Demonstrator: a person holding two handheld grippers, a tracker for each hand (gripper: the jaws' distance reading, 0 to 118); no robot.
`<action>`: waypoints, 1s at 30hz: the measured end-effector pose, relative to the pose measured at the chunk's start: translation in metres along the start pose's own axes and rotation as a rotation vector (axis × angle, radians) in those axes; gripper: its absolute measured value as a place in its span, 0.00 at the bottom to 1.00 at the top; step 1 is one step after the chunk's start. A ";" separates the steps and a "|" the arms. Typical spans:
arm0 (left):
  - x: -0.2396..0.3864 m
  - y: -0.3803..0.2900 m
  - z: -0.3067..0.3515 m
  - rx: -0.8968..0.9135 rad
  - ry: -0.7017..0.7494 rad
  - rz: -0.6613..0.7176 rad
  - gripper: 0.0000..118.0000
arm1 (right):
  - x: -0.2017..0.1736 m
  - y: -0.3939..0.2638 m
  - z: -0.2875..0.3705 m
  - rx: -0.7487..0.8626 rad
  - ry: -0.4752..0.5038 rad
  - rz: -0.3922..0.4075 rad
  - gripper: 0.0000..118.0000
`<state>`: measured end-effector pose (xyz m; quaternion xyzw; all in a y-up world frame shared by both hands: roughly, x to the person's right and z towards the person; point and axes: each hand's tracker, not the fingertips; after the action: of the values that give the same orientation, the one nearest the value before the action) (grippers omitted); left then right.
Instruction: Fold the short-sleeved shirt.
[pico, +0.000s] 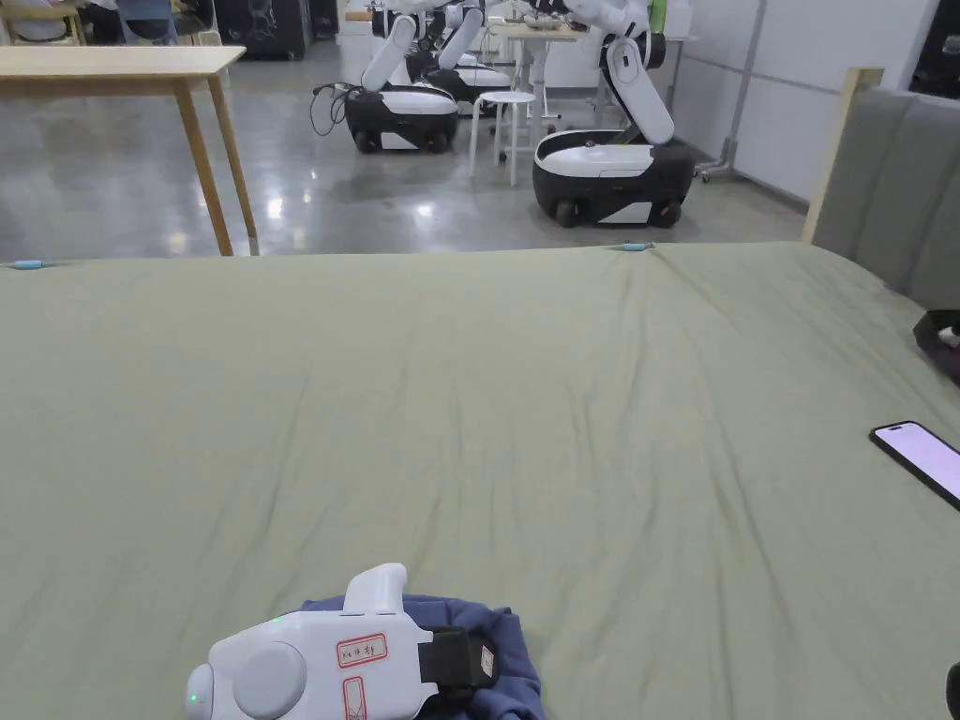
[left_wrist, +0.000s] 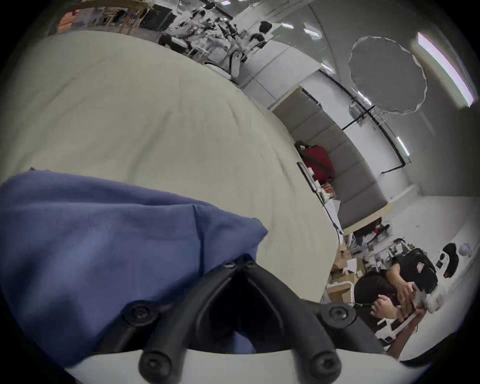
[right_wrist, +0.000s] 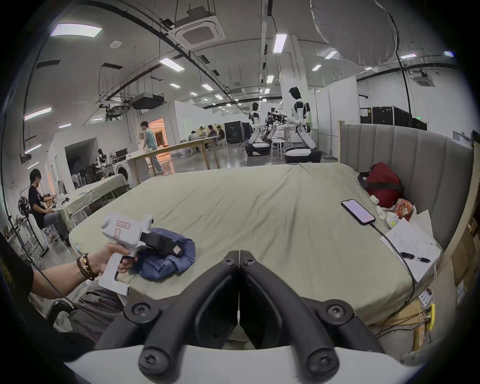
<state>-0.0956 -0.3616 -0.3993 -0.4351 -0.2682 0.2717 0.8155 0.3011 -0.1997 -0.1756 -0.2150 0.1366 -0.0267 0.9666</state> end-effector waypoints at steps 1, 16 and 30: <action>0.004 0.000 0.005 0.005 0.002 0.004 0.00 | 0.000 0.000 -0.001 0.000 0.002 -0.002 0.00; -0.002 -0.070 0.231 0.410 -0.138 -0.100 0.00 | -0.097 -0.011 -0.211 -0.197 0.587 -0.146 0.00; -0.060 -0.052 0.212 0.309 -0.131 0.000 0.71 | -0.093 -0.067 -0.290 -0.408 0.499 -0.310 0.00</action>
<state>-0.2704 -0.3074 -0.2652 -0.2860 -0.2758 0.3372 0.8535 0.1327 -0.3682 -0.3763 -0.4086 0.3367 -0.1971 0.8251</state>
